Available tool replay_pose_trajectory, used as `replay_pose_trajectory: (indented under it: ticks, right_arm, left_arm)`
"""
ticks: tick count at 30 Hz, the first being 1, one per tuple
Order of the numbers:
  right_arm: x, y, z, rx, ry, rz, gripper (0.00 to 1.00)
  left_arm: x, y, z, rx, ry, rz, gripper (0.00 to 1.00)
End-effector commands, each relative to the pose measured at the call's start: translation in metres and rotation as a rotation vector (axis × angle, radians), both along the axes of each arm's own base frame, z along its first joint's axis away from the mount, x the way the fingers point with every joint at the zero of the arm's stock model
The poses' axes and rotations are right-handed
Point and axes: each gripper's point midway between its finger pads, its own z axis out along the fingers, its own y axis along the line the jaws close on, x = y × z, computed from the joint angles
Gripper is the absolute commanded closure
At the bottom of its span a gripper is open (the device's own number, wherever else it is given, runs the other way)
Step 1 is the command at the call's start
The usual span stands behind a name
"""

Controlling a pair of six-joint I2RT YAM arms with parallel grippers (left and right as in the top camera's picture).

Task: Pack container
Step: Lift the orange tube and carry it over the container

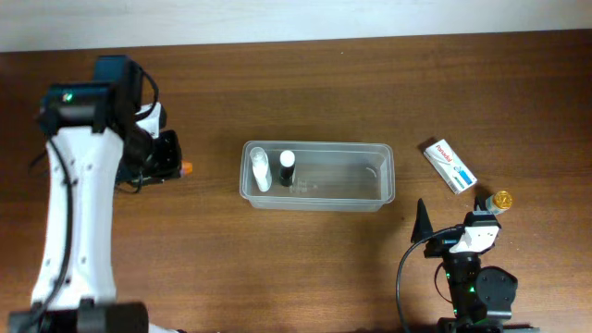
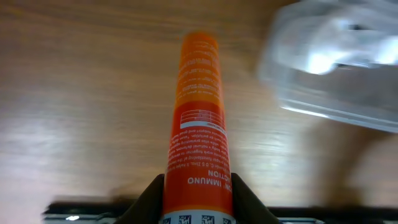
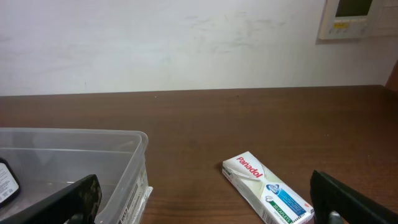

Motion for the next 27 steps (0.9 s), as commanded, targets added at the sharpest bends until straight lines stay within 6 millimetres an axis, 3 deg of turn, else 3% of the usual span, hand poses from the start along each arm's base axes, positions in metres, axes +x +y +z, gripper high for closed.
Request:
replay_pose_trajectory:
  ticks: [1, 6, 9, 13, 20, 27]
  right_arm:
    - [0.0, -0.001, -0.003, 0.008, 0.008, -0.004, 0.02]
    - [0.0, -0.001, -0.003, 0.008, 0.008, -0.004, 0.02]
    - [0.0, -0.001, -0.003, 0.008, 0.008, -0.004, 0.02]
    - [0.0, -0.001, -0.003, 0.008, 0.008, -0.004, 0.02]
    - [0.0, -0.001, -0.003, 0.008, 0.008, -0.004, 0.01]
    - [0.0, -0.001, -0.003, 0.008, 0.008, -0.004, 0.02]
  left_arm:
    - [-0.001, -0.039, 0.016, -0.144, -0.046, -0.029, 0.75]
    - [0.003, -0.075, 0.028, -0.181, -0.101, -0.104, 0.76]
    - [0.008, -0.1, 0.046, -0.193, -0.174, -0.166, 0.76]
    - [0.006, -0.12, 0.055, -0.206, -0.206, -0.212, 0.76]
    - [-0.003, -0.15, 0.04, -0.183, -0.152, -0.291, 0.76]
    - [-0.006, -0.17, 0.012, -0.089, -0.085, -0.367, 0.76]
